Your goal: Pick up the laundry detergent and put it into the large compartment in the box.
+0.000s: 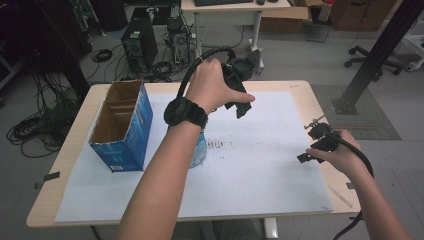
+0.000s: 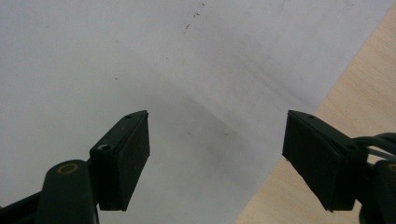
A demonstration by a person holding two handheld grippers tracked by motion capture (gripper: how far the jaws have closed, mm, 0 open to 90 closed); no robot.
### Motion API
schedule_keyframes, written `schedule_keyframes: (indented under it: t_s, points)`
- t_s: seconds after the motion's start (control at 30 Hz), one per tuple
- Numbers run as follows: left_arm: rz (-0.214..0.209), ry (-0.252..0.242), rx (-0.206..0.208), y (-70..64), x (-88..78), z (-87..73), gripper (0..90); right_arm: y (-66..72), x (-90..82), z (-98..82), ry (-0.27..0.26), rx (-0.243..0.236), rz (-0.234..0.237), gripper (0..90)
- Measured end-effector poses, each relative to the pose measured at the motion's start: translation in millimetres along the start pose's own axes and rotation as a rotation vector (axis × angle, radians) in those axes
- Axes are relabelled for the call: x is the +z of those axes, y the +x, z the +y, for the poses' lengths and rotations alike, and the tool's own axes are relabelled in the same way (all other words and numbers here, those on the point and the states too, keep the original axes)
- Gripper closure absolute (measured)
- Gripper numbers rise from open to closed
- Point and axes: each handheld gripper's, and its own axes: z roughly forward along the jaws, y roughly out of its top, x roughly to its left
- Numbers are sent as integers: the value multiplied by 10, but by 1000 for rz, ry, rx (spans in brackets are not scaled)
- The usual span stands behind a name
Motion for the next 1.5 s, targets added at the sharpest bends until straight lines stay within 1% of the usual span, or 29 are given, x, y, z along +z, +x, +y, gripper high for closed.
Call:
schedule_keyframes:
  t_s: [0.23, 0.37, 0.47, 0.5, 0.53, 0.6, 0.63, 0.7, 0.73, 0.8, 0.83, 0.87, 0.9, 0.97, 1.03, 1.07, 1.17, 1.23, 1.27, 1.5]
  points:
    - [1, -1, 1, 12, -27, -8, 148, 20, -18, 31, -2, -6, 1, 229]
    - [6, 2, -5, 24, -33, -12, 148, 20, -20, 37, -3, -3, 1, 228]
    - [15, 3, -26, 46, -39, -13, 146, 8, -13, 37, -3, -3, 0, 228]
    - [15, 3, -26, 46, -39, -13, 144, 4, -11, 37, -2, -3, 0, 227]
    - [25, 5, -45, 60, -44, -12, 140, 1, -8, 37, 0, -2, -1, 227]
    - [28, 5, -51, 66, -44, -13, 135, -3, -4, 37, 0, -1, -1, 227]
    - [32, 7, -64, 70, -45, -14, 131, -8, -1, 37, 1, 0, 0, 226]
    - [43, 12, -75, 82, -48, -20, 131, -8, -1, 37, 2, 1, 0, 226]
    - [49, 17, -96, 96, -51, -30, 130, -12, -2, 36, 1, 0, 0, 226]
    - [53, 18, -100, 103, -56, -34, 127, -15, -3, 35, 0, 0, 0, 225]
    - [60, 15, -109, 110, -61, -40, 126, -17, -5, 34, -1, 0, -1, 225]
    - [68, 15, -128, 126, -75, -54, 125, -19, -8, 32, -1, 1, -1, 224]
    - [68, 15, -128, 126, -75, -54, 122, -19, -8, 32, -1, 1, -1, 224]
    - [85, 20, -148, 145, -83, -74, 122, -21, -10, 28, -1, 3, -2, 224]
    - [99, 36, -168, 165, -84, -98, 122, -21, -7, 22, -2, 3, -2, 223]
    - [116, 49, -189, 183, -86, -123, 124, -18, 0, 18, -1, 3, -2, 223]
    - [122, 61, -198, 200, -92, -148, 124, -17, 5, 15, 3, 6, -2, 223]
    - [122, 66, -214, 216, -96, -177, 124, -18, 5, 14, 3, 5, -3, 223]
    - [130, 68, -223, 230, -95, -206, 124, -15, 1, 14, 1, 6, -3, 223]
    - [127, 72, -230, 260, -93, -284, 125, -10, -17, 14, -1, 6, -4, 222]
